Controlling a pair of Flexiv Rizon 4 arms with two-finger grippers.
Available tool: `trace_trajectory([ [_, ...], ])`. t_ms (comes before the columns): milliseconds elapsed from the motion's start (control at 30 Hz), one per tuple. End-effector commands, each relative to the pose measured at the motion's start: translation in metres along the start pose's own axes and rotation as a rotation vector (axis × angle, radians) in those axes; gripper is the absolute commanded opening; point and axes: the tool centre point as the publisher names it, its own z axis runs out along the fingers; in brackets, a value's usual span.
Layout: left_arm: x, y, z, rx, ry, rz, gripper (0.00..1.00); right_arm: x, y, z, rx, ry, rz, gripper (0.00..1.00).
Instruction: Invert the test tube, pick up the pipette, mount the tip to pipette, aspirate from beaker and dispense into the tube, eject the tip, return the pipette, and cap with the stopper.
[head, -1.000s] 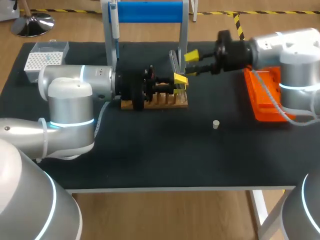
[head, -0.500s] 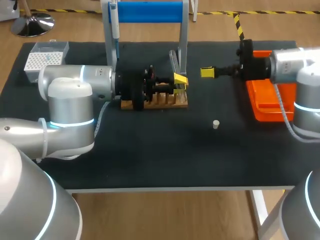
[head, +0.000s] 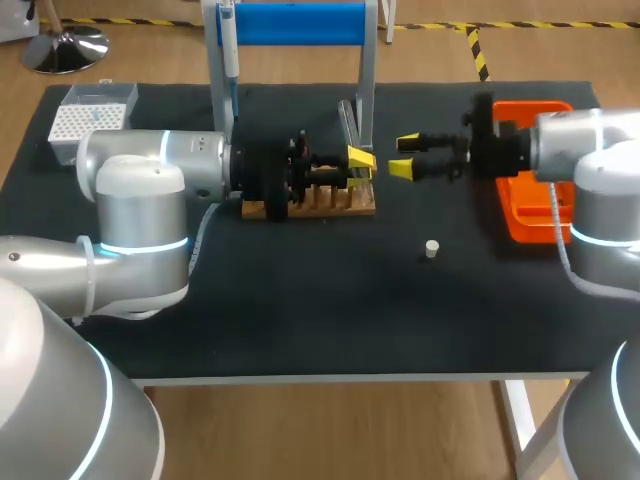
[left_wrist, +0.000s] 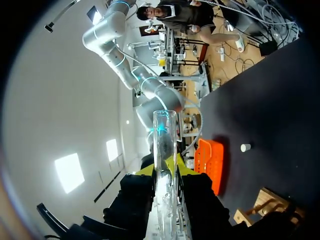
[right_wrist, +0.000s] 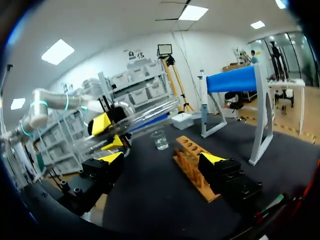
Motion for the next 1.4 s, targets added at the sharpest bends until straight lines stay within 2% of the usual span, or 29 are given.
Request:
trace_trajectory([
  [33,0.0,0.0,0.0,-0.002,0.0,0.003,0.0,-0.004,-0.007,0.016,-0.005,-0.055,-0.113,1.0],
  [267,0.0,0.0,0.0,-0.002,0.0,0.003,0.0,-0.019,-0.022,0.038,0.022,-0.11,-0.217,1.0],
  [500,0.0,0.0,0.0,-0.002,0.0,0.003,0.0,-0.035,-0.036,0.057,0.097,-0.195,-0.291,1.0],
  [1100,0.0,0.0,0.0,-0.002,0.0,0.003,0.0,-0.056,-0.046,0.07,0.239,-0.328,-0.316,1.0],
  [1400,0.0,0.0,0.0,-0.002,0.0,0.003,0.0,-0.06,-0.05,0.069,0.261,-0.335,-0.31,1.0],
])
